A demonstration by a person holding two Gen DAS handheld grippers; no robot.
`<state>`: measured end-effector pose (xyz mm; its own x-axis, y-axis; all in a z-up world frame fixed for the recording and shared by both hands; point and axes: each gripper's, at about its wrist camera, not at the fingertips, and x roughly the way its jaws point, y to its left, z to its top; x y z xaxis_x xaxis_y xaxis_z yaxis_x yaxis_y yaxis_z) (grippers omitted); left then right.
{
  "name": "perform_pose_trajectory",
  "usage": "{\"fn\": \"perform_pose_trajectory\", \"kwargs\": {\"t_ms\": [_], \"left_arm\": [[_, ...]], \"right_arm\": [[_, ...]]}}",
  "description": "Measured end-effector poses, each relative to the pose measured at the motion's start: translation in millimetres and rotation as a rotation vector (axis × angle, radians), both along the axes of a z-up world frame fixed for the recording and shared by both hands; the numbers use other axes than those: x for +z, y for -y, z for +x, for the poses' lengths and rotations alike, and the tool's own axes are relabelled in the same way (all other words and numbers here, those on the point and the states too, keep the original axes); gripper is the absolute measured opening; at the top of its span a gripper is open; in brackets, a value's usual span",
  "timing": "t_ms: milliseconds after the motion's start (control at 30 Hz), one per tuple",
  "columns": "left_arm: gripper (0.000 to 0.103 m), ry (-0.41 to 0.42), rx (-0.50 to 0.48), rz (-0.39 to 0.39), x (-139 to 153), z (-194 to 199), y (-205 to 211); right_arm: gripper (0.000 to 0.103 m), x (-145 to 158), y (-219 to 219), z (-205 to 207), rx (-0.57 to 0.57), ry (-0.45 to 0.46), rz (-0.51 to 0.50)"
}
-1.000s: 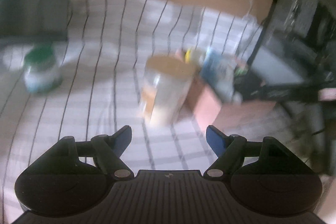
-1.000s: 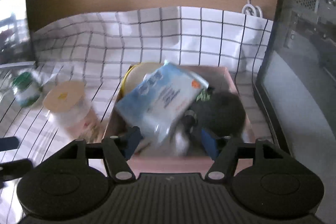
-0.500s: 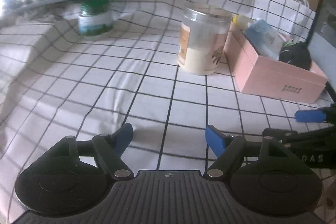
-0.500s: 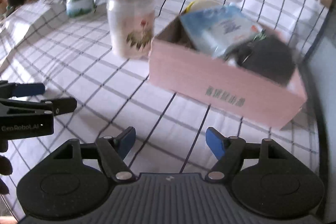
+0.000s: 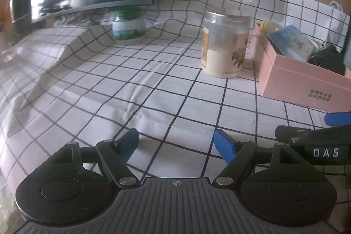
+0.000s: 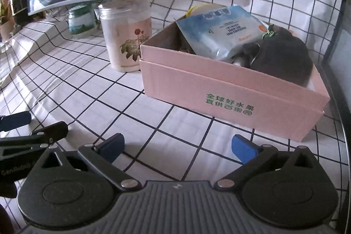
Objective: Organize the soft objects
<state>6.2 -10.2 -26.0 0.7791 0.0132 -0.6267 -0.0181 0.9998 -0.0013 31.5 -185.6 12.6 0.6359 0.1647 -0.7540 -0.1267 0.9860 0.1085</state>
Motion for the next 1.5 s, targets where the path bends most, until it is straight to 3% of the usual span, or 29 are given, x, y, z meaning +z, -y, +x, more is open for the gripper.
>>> {"fn": "perform_pose_trajectory", "kwargs": {"t_ms": [300, 1500], "left_arm": [[0.081, 0.005, 0.031, -0.002, -0.6, -10.3, 6.0], [0.081, 0.006, 0.032, -0.005, -0.9, -10.9, 5.4]], "right_arm": [[0.103, -4.0, 4.0, -7.2, 0.018, 0.066, 0.012], [0.103, -5.1, 3.7, -7.2, 0.017, 0.073, 0.013]]}}
